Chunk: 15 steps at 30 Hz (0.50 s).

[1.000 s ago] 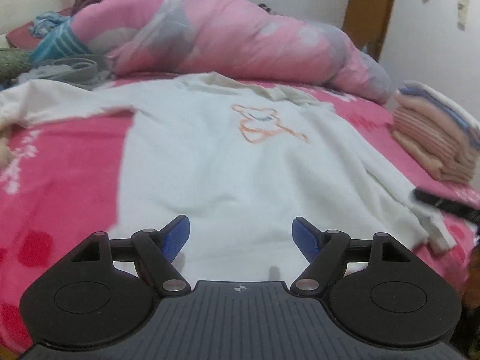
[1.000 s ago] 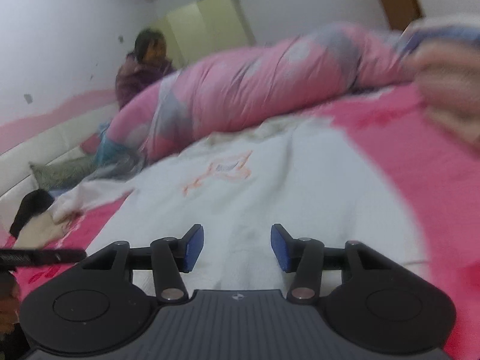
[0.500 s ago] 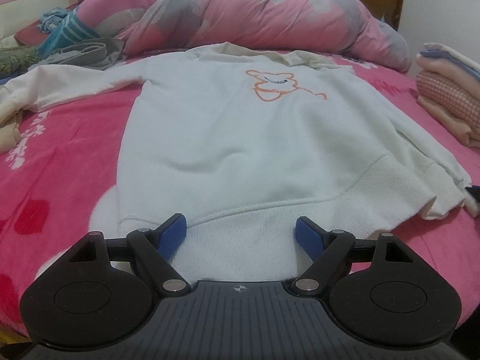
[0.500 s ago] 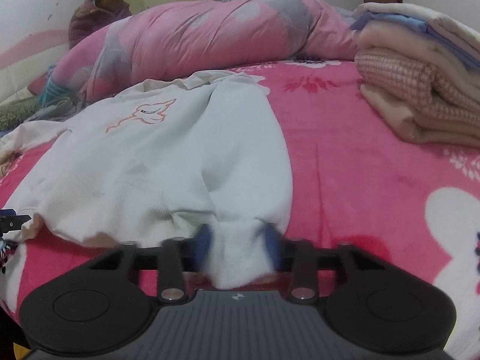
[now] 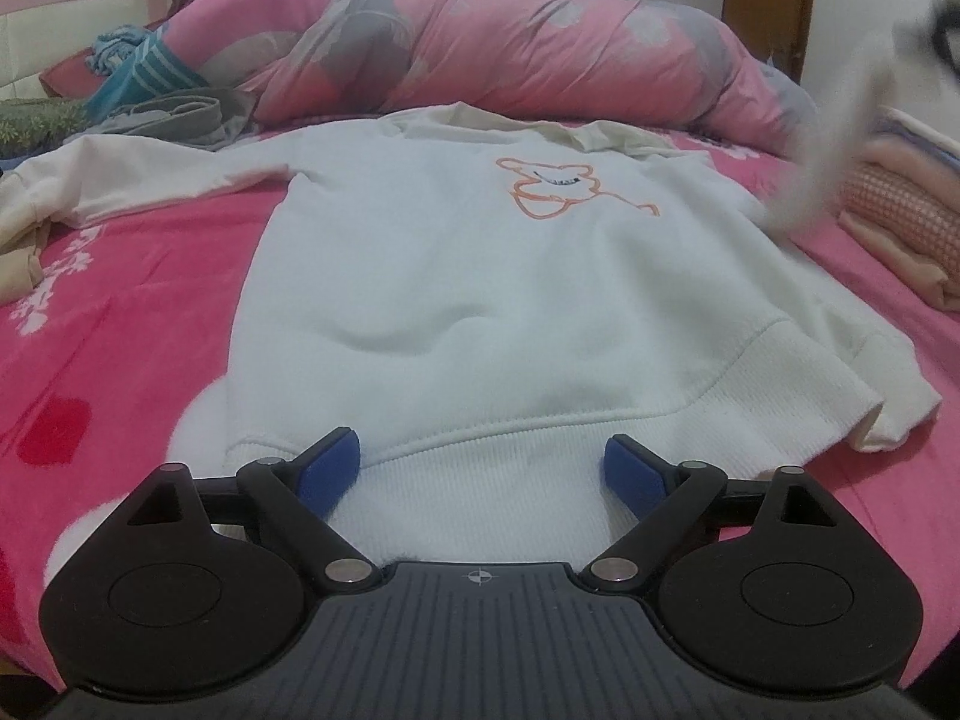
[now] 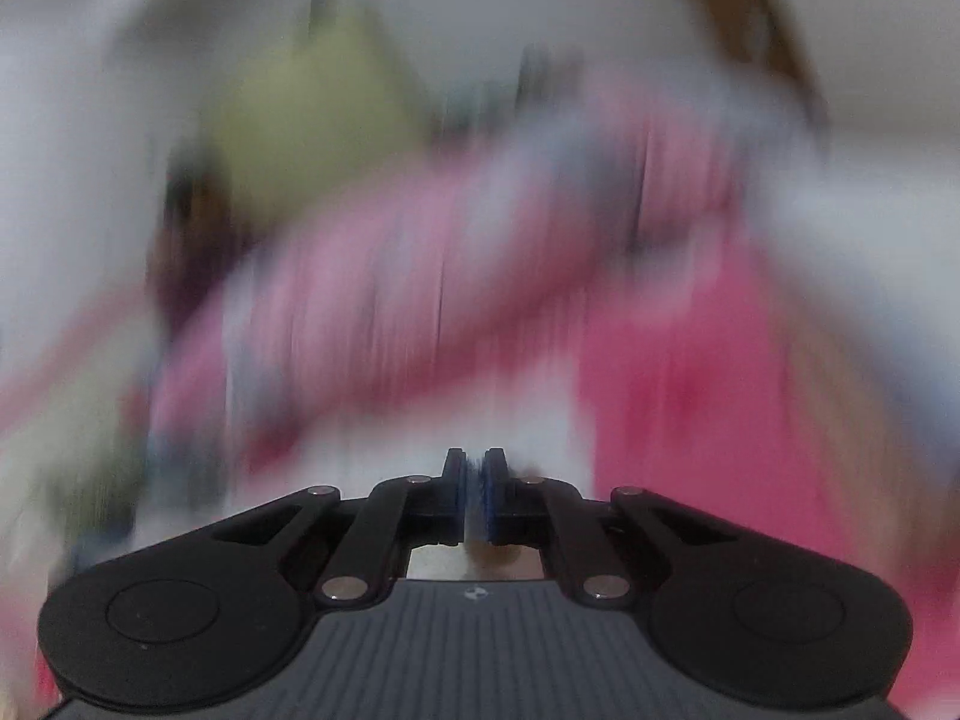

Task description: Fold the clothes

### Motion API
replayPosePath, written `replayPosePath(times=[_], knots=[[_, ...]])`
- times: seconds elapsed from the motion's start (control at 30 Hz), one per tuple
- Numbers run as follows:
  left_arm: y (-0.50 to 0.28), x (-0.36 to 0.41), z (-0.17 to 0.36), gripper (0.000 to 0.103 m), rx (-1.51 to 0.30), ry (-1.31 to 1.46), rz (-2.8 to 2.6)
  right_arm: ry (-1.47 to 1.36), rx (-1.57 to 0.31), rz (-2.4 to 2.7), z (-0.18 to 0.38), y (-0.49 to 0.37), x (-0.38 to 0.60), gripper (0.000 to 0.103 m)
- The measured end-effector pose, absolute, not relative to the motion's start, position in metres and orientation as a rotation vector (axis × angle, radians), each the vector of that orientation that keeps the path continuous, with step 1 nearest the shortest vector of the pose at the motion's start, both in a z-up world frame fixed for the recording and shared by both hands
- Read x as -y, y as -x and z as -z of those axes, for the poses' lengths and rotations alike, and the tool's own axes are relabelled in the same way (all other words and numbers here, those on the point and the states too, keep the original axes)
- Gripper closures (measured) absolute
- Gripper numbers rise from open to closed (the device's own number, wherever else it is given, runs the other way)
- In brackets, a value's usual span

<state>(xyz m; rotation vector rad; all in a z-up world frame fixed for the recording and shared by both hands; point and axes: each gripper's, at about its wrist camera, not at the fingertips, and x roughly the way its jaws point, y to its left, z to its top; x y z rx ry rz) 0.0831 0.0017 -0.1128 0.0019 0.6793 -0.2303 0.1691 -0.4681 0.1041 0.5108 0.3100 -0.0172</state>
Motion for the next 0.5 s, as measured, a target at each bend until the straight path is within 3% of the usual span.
replayPosePath(times=[0.03,0.07,0.1,0.13,0.27,0.5], knots=[[-0.083,-0.002,0.112,0.013,-0.68,0.002,0.231,-0.521,-0.211,0.091,-0.123,-0.176,0.484,0.095],[-0.082,-0.003,0.112,0.013,-0.679,0.004,0.232,-0.519,-0.159,0.18,-0.136,-0.179,0.496,0.079],[-0.081,-0.004,0.112,0.013,-0.678,0.006,0.233,-0.522,-0.142,0.267,-0.142,-0.179,0.504,0.047],[-0.08,-0.005,0.112,0.013,-0.675,0.008,0.237,-0.534,-0.122,0.307,-0.14,-0.172,0.509,0.03],[-0.077,-0.01,0.113,0.013,-0.666,0.011,0.255,-0.6,-0.127,0.276,-0.103,-0.125,0.507,0.03],[-0.074,-0.016,0.112,0.013,-0.661,0.034,0.26,-0.629,-0.519,-0.02,-0.006,-0.057,0.436,0.036]])
